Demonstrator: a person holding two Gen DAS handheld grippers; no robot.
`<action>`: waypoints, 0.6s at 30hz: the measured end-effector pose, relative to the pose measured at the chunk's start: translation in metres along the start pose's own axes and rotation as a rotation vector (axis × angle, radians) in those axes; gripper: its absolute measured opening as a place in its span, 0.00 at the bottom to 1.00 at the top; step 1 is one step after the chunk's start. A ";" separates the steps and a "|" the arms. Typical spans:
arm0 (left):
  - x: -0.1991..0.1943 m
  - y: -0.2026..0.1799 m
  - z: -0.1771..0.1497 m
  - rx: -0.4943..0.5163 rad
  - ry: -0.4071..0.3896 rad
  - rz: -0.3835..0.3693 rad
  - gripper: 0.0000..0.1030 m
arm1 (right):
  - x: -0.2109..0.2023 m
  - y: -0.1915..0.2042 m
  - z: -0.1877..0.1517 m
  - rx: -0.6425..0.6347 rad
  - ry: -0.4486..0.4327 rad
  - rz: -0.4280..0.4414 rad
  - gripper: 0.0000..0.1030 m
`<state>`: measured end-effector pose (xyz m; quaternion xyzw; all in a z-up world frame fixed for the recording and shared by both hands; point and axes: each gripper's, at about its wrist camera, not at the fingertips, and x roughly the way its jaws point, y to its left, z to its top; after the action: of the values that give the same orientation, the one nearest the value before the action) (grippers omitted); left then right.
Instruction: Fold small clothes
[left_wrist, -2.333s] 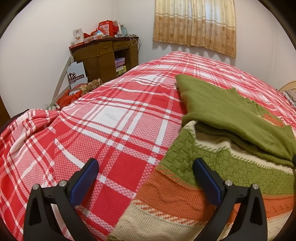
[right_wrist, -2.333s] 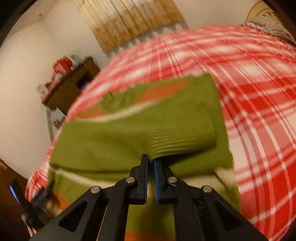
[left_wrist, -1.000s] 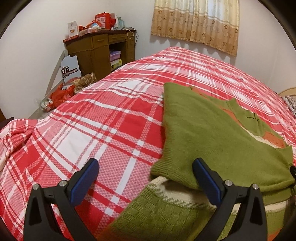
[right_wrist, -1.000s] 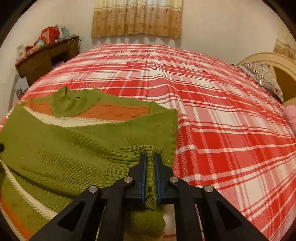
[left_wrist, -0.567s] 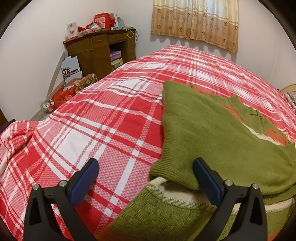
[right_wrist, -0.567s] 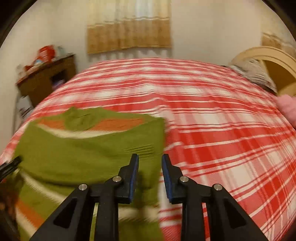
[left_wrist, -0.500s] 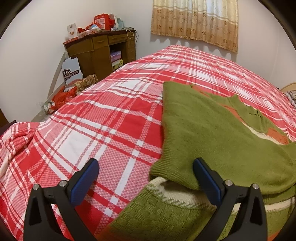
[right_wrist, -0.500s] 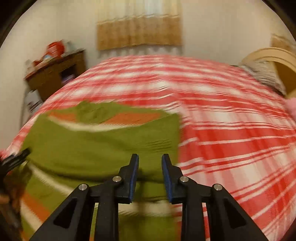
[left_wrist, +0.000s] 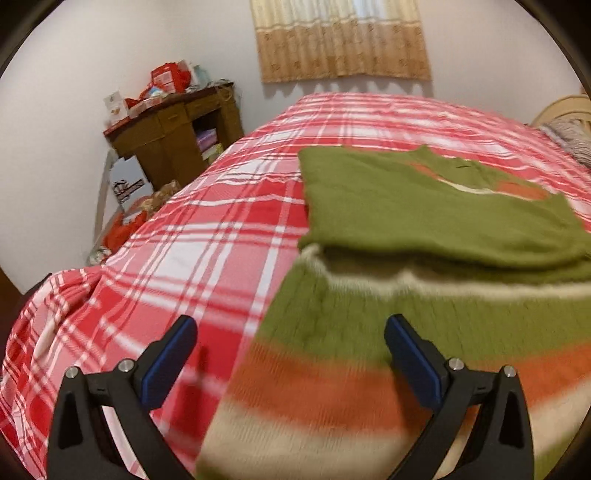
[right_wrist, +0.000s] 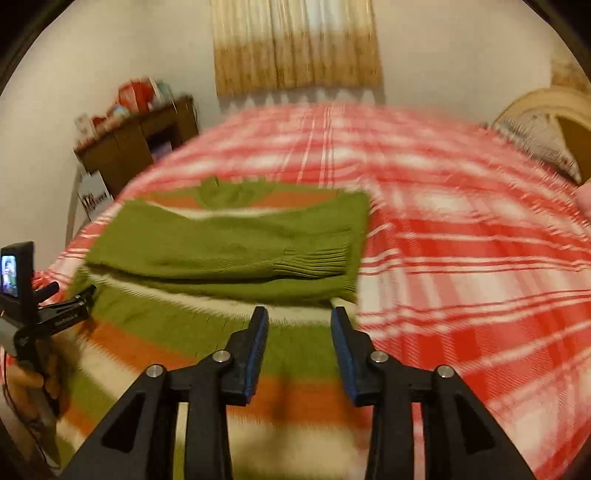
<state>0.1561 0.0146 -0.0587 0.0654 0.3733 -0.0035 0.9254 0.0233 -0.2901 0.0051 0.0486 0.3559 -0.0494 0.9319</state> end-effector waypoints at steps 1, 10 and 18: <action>-0.007 0.008 -0.007 -0.006 0.021 -0.050 1.00 | -0.018 -0.002 -0.006 -0.007 -0.031 -0.002 0.53; -0.082 0.068 -0.058 0.055 -0.011 -0.113 1.00 | -0.102 -0.019 -0.082 0.068 -0.048 0.099 0.57; -0.102 0.075 -0.099 0.143 0.020 -0.124 1.00 | -0.106 -0.017 -0.127 0.127 0.022 0.163 0.57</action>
<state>0.0182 0.0969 -0.0498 0.1082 0.3847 -0.0868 0.9125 -0.1414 -0.2843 -0.0194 0.1368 0.3573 0.0045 0.9239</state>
